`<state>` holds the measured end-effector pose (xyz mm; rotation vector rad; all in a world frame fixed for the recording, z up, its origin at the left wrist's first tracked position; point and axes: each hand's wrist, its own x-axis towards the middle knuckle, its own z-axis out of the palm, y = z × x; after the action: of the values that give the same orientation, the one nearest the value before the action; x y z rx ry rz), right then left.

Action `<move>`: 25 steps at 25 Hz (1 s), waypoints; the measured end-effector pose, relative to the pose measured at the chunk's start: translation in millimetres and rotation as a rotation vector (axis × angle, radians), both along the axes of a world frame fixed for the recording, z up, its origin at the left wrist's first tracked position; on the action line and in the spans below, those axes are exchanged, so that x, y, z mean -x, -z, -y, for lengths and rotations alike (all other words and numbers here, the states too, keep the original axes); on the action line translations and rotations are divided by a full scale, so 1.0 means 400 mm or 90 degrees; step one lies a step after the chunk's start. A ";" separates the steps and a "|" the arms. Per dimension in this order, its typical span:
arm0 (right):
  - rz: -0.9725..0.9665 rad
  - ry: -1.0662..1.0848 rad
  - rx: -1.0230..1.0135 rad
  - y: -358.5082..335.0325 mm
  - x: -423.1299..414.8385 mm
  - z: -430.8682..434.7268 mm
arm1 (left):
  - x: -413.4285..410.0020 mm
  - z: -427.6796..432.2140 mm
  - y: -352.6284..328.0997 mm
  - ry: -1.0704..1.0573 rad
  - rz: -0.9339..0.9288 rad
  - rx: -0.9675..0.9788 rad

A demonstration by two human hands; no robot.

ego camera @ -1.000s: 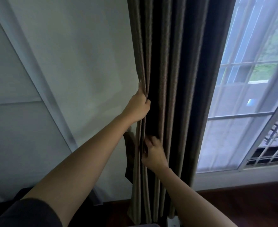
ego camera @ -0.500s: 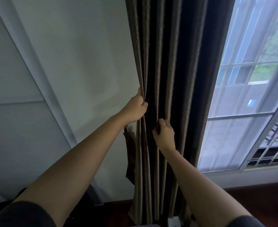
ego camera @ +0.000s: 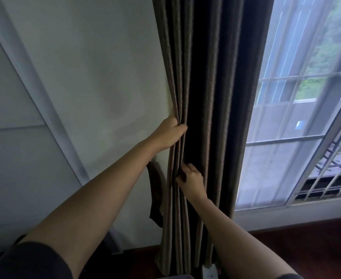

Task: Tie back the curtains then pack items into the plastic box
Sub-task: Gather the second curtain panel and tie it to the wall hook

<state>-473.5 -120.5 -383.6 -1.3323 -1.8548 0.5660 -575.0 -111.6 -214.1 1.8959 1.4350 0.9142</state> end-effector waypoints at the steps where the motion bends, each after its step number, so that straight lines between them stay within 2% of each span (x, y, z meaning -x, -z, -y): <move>1: 0.013 -0.002 -0.005 -0.003 0.010 0.006 | -0.011 0.005 0.001 0.000 0.000 -0.006; 6: 0.011 -0.049 0.005 0.005 0.018 0.046 | -0.031 0.011 0.002 -0.040 -0.070 -0.100; 7: 0.018 -0.035 -0.032 -0.001 0.007 0.047 | -0.024 0.009 0.003 -0.046 -0.074 -0.102; 8: 0.022 0.023 -0.094 -0.012 -0.005 0.035 | -0.015 0.011 0.001 -0.049 -0.080 -0.094; 10: -0.058 0.208 -0.218 -0.078 -0.032 -0.008 | 0.000 0.016 0.000 -0.050 -0.090 -0.093; 12: -0.153 0.279 -0.260 -0.172 -0.059 -0.052 | 0.011 0.023 0.002 -0.057 -0.090 -0.099; 14: -0.198 0.237 -0.184 -0.232 -0.080 -0.092 | 0.013 0.029 0.002 -0.064 -0.087 -0.100; 16: -0.188 0.170 -0.110 -0.241 -0.085 -0.108 | 0.011 0.032 0.003 -0.064 -0.083 -0.094; 18: -0.140 0.120 -0.163 -0.218 -0.085 -0.094 | 0.010 0.032 0.004 -0.059 -0.083 -0.098; 20: -0.183 0.068 -0.179 -0.189 -0.082 -0.068 | 0.007 0.033 0.003 -0.053 -0.085 -0.102; 22: -0.225 0.000 -0.120 -0.161 -0.080 -0.037 | 0.000 0.033 0.000 -0.052 -0.081 -0.093; 25: -0.163 -0.062 -0.003 -0.093 -0.070 -0.005 | -0.010 0.030 0.003 -0.050 -0.062 -0.087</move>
<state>-445.3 -118.6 -346.4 -1.1139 -1.7150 0.7454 -570.9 -123.7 -215.1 2.0208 1.5485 0.9922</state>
